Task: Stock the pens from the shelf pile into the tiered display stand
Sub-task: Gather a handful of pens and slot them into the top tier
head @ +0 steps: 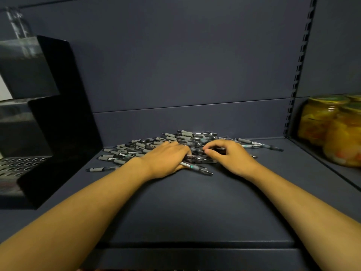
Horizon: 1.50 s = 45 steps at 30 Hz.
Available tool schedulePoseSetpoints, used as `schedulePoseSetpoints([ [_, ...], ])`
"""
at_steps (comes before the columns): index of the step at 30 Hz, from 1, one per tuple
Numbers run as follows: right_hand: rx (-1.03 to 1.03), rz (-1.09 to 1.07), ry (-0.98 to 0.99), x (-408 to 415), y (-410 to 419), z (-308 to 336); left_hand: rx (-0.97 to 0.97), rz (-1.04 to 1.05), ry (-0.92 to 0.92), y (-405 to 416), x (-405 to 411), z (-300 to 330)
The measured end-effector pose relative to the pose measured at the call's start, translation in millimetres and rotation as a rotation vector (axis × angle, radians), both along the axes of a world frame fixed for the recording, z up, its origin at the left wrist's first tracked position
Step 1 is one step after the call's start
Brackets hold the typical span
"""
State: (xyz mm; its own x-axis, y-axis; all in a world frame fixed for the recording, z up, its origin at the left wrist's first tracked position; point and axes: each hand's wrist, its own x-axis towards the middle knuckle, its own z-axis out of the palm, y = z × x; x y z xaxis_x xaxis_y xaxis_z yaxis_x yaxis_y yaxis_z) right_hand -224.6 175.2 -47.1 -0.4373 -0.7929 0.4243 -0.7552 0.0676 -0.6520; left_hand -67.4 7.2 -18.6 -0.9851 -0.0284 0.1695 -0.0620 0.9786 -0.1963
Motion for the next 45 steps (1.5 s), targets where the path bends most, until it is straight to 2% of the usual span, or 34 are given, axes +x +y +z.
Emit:
schedulePoseSetpoints([
  [4, -0.011, -0.004, -0.015, 1.0, 0.6, 0.3, 0.028, 0.011, -0.028, 2.1, 0.3, 0.0],
  [13, -0.062, -0.098, -0.026, -5.4, 4.5, 2.7, 0.033, 0.021, 0.093, 12.0, -6.2, -5.6],
  [20, -0.067, -0.093, -0.025, -3.3, 7.4, 5.5, 0.121, 0.005, 0.087, 37.2, -14.3, -2.0],
  [25, -0.066, -0.088, -0.028, -1.3, 10.8, 6.0, 0.155, -0.006, -0.019, 35.2, -12.8, 4.3],
  [32, -0.056, -0.082, -0.037, -0.1, 13.7, 7.8, 0.115, 0.115, -0.238, 27.1, -14.5, 12.7],
  [35, -0.075, -0.109, -0.048, -2.3, 14.6, 9.5, 0.13, 0.136, -0.24, 26.8, -14.9, 12.9],
  [41, -0.183, -0.193, -0.216, -8.6, 17.1, 14.0, 0.258, 0.096, -0.165, 21.3, -8.8, 12.6],
  [45, -0.165, -0.204, -0.227, -7.8, 19.1, 14.5, 0.238, 0.136, -0.154, 20.0, -8.7, 16.1],
])
